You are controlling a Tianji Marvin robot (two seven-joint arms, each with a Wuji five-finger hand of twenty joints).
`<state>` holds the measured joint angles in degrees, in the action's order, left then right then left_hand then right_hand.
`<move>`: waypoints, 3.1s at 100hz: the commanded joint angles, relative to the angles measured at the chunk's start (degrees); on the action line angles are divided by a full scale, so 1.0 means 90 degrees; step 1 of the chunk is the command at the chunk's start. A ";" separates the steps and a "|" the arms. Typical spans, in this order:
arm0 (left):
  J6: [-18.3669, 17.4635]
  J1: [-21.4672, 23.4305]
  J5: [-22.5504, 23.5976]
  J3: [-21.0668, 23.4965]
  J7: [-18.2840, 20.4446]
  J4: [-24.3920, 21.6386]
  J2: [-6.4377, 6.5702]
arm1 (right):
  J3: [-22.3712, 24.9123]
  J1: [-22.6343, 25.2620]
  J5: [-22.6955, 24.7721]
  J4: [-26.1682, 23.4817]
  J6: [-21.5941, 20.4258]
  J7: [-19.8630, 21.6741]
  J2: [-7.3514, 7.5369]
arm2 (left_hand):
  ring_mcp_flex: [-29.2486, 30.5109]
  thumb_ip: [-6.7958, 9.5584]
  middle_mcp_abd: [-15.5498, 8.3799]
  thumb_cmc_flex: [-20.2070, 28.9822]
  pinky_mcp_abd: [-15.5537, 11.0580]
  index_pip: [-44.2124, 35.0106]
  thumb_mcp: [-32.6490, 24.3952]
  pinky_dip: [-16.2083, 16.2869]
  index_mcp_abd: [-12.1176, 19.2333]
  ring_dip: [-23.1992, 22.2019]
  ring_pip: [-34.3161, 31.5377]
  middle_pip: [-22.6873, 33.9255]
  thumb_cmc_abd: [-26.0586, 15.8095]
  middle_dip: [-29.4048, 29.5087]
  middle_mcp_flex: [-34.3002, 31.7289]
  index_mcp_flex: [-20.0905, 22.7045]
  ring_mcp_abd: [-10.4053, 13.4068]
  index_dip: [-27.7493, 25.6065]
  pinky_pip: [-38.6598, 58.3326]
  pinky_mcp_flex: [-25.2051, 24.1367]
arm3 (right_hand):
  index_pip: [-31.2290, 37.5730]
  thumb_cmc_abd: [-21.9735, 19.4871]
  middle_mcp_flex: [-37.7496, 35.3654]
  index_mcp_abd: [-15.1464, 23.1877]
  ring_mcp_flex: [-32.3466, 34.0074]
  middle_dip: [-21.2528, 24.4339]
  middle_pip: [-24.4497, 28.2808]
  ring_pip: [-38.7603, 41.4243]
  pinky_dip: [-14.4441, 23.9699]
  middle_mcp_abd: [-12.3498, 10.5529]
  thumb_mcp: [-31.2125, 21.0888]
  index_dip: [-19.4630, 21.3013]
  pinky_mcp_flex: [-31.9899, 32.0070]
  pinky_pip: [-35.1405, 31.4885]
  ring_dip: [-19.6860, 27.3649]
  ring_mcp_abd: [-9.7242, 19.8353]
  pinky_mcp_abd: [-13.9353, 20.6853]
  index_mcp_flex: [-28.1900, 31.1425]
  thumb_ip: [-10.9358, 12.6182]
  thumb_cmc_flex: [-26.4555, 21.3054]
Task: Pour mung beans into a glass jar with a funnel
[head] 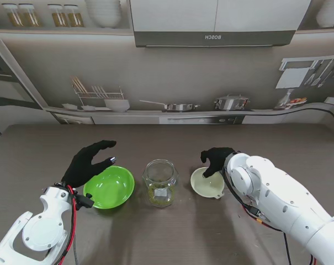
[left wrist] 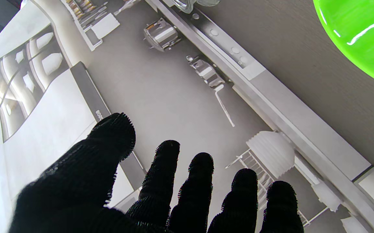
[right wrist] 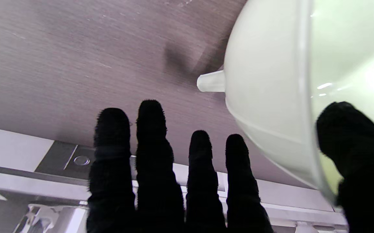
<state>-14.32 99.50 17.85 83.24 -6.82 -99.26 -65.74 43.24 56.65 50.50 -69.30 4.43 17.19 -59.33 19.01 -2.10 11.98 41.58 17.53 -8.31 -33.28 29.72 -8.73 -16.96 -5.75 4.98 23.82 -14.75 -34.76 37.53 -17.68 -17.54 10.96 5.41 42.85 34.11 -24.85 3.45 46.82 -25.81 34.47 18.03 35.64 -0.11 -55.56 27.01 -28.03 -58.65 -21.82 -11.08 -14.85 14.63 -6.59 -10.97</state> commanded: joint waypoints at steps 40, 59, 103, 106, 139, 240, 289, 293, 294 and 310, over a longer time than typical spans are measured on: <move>0.0002 0.0006 -0.0026 0.0005 0.0151 -0.0005 -0.0005 | 0.0854 0.0413 0.0244 -0.0568 -0.0588 0.0362 0.0089 | -0.0036 -0.0117 -0.0041 -0.0030 -0.0283 0.0036 0.0131 -0.0085 0.0012 0.0041 0.0149 -0.0074 -0.0232 0.0095 -0.0069 0.0088 0.0117 0.0037 -0.0196 -0.0136 | -0.0549 0.0114 0.0633 0.0072 -0.0918 0.0419 -0.0410 -0.0546 -0.0141 0.0106 0.0527 -0.0307 0.0667 0.0927 0.0464 -0.0265 -0.0669 -0.0368 -0.0026 0.0600; -0.0006 -0.0002 -0.0032 -0.0002 0.0165 0.0008 -0.0002 | 0.1640 0.0915 0.0307 -0.1138 -0.0765 0.0545 0.0121 | -0.0039 -0.0114 -0.0039 -0.0028 -0.0282 0.0045 0.0137 -0.0084 0.0012 0.0041 0.0149 -0.0070 -0.0229 0.0094 -0.0079 0.0065 0.0123 0.0040 -0.0196 -0.0138 | -0.0622 -0.0606 0.0541 0.0069 -0.0874 0.0397 -0.0459 -0.0555 -0.0053 0.0072 0.1349 -0.0236 0.0647 0.1024 0.0467 -0.0183 -0.0638 -0.0290 0.0075 0.0443; -0.0024 -0.0039 -0.0045 -0.0054 0.0246 0.0048 0.0016 | 0.3684 0.2336 0.0540 -0.2508 -0.0809 0.1460 0.0234 | -0.0038 -0.0112 -0.0015 -0.0028 -0.0284 0.0041 0.0140 -0.0084 0.0014 0.0042 0.0151 -0.0076 -0.0236 0.0097 -0.0074 0.0078 0.0110 0.0038 -0.0198 -0.0142 | -0.0341 -0.0131 -0.0132 0.0347 -0.0237 0.0225 -0.0321 -0.0121 0.0193 0.0098 0.1210 0.0162 0.0245 0.0627 0.0171 -0.0006 -0.0431 0.0295 0.0417 0.0364; -0.0018 -0.0045 -0.0044 -0.0064 0.0261 0.0052 0.0019 | 0.3806 0.2434 0.0578 -0.2565 -0.0848 0.1514 0.0243 | -0.0047 -0.0113 -0.0010 -0.0031 -0.0284 0.0041 0.0140 -0.0084 0.0009 0.0043 0.0155 -0.0076 -0.0239 0.0097 -0.0073 0.0077 0.0116 0.0038 -0.0199 -0.0144 | -0.0338 -0.0109 -0.0152 0.0373 -0.0198 0.0206 -0.0303 -0.0087 0.0206 0.0111 0.1198 0.0176 0.0229 0.0602 0.0145 0.0006 -0.0427 0.0280 0.0427 0.0338; -0.0030 -0.0086 -0.0059 -0.0132 0.0308 0.0086 0.0029 | 0.4758 0.3327 0.0779 -0.2885 -0.1231 0.1817 0.0301 | -0.0052 -0.0113 -0.0016 -0.0025 -0.0289 0.0046 0.0166 -0.0082 0.0019 0.0043 0.0157 -0.0078 -0.0255 0.0098 -0.0060 0.0064 0.0124 0.0040 -0.0198 -0.0145 | -0.0624 0.0049 0.0202 0.0565 -0.0225 0.0113 -0.0358 0.0079 0.0316 0.0146 0.1175 0.0221 0.0222 0.0468 -0.0048 0.0082 -0.0384 -0.0094 0.0473 0.0264; 0.0129 -0.0125 -0.0039 -0.0230 0.0440 0.0112 0.0056 | 0.5024 0.3901 0.1306 -0.2387 -0.1151 0.1212 0.0266 | -0.0068 -0.0108 0.0007 -0.0011 -0.0296 0.0036 0.0189 -0.0076 0.0024 0.0042 0.0162 -0.0082 -0.0266 0.0098 -0.0042 0.0078 0.0112 0.0035 -0.0200 -0.0160 | -0.1056 0.0510 0.1023 0.0637 -0.0296 -0.0055 0.0055 0.1006 0.0622 0.0624 0.1008 0.0793 -0.0071 -0.0007 -0.0587 0.0218 -0.0344 -0.0752 0.0651 -0.0146; 0.0191 -0.0138 -0.0046 -0.0265 0.0476 0.0115 0.0062 | 0.4850 0.3820 0.1255 -0.2130 -0.1071 0.1219 0.0281 | -0.0071 -0.0106 -0.0005 -0.0004 -0.0306 0.0050 0.0207 -0.0072 0.0025 0.0040 0.0163 -0.0082 -0.0279 0.0097 -0.0038 0.0040 0.0112 0.0038 -0.0201 -0.0169 | -0.1261 0.0549 0.1079 0.0595 -0.0249 -0.0082 0.0251 0.1095 0.0645 0.0643 0.0959 0.1094 -0.0163 -0.0008 -0.0653 0.0094 -0.0479 -0.0926 0.0681 -0.0195; 0.0196 -0.0138 -0.0046 -0.0267 0.0479 0.0114 0.0062 | 0.4837 0.3817 0.1252 -0.2110 -0.1058 0.1211 0.0281 | -0.0069 -0.0106 -0.0012 0.0000 -0.0297 0.0044 0.0206 -0.0072 0.0024 0.0040 0.0163 -0.0082 -0.0274 0.0097 -0.0036 0.0053 0.0103 0.0036 -0.0203 -0.0173 | -0.1275 0.0551 0.1096 0.0593 -0.0258 -0.0091 0.0274 0.1097 0.0643 0.0644 0.0956 0.1120 -0.0164 -0.0001 -0.0656 0.0079 -0.0503 -0.0934 0.0684 -0.0193; 0.0197 -0.0138 -0.0047 -0.0267 0.0479 0.0114 0.0062 | 0.4834 0.3816 0.1252 -0.2105 -0.1056 0.1208 0.0281 | -0.0067 -0.0106 -0.0011 -0.0001 -0.0295 0.0043 0.0207 -0.0072 0.0020 0.0040 0.0162 -0.0083 -0.0275 0.0097 -0.0033 0.0057 0.0105 0.0036 -0.0202 -0.0173 | -0.1279 0.0549 0.1100 0.0596 -0.0265 -0.0094 0.0279 0.1095 0.0643 0.0640 0.0955 0.1127 -0.0164 0.0001 -0.0657 0.0070 -0.0506 -0.0937 0.0685 -0.0189; 0.0216 -0.0137 -0.0054 -0.0271 0.0485 0.0109 0.0062 | 0.4784 0.3807 0.1306 -0.2037 -0.0985 0.1157 0.0278 | -0.0067 -0.0105 -0.0005 -0.0002 -0.0300 0.0044 0.0207 -0.0070 0.0031 0.0040 0.0163 -0.0081 -0.0279 0.0097 -0.0041 0.0057 0.0113 0.0036 -0.0202 -0.0173 | -0.1404 0.0547 0.1482 0.0551 -0.0257 -0.0121 0.0334 0.1173 0.0651 0.0822 0.0924 0.1291 -0.0218 -0.0002 -0.0703 0.0076 -0.0555 -0.1105 0.0705 -0.0142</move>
<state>-12.60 98.17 17.52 80.86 -3.56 -98.22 -65.10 86.79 90.33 61.80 -88.53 -4.71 26.59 -56.65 19.01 -2.10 12.02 41.61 17.44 -8.31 -32.31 29.72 -8.73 -16.96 -5.29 4.98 23.16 -14.26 -34.76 37.53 -17.68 -17.53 10.50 4.81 31.28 36.74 -13.35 9.22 43.65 -26.65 36.74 27.29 40.13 7.27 -45.82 36.88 -29.28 -57.17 -26.96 -9.21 -17.49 5.82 -1.97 -12.45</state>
